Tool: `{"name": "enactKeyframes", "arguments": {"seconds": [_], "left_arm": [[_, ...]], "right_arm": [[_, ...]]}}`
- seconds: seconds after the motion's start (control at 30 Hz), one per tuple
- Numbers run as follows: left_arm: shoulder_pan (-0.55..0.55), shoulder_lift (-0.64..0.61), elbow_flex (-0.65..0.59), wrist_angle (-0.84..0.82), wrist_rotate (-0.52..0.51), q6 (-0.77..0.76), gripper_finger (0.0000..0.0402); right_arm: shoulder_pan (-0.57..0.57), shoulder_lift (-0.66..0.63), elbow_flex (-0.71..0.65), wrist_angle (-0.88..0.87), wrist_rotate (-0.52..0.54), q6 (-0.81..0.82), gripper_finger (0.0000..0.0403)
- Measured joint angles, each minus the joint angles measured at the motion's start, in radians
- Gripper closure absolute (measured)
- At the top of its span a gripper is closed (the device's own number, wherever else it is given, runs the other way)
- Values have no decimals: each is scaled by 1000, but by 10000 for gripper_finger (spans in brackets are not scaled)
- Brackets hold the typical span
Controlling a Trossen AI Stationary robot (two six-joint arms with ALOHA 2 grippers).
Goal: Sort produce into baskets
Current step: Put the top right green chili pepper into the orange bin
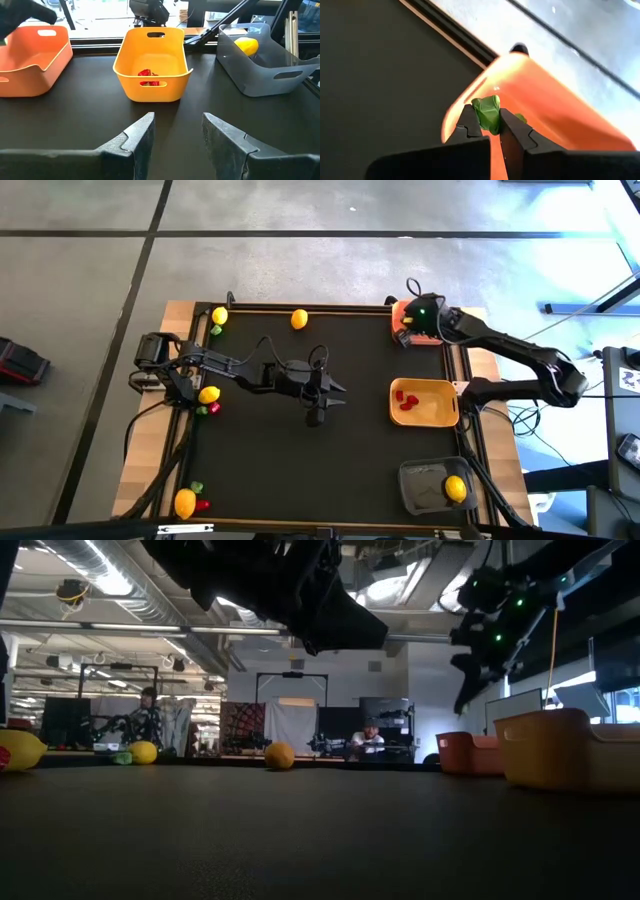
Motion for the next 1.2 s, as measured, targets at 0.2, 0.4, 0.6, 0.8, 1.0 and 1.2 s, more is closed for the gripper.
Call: {"name": "enactKeyframes", "arguments": {"seconds": [0.2, 0.4, 0.6, 0.8, 1.0, 1.2], "left_arm": [[0, 0, 0, 0, 0, 0, 243], [0, 0, 0, 0, 0, 0, 243], [0, 0, 0, 0, 0, 1, 243], [0, 0, 0, -5, 0, 1, 243], [0, 0, 0, -21, 0, 1, 243], [0, 0, 0, -21, 0, 1, 243]], "right_arm": [[-49, 81, 0, 0, -13, 23, 388], [-80, 145, 0, -2, -53, 43, 388], [-105, 195, 0, -3, -55, 43, 388], [-132, 238, 0, -6, -104, 43, 388], [-146, 265, 0, -14, -109, 45, 388], [-149, 296, 0, -18, -103, 43, 388]]}}
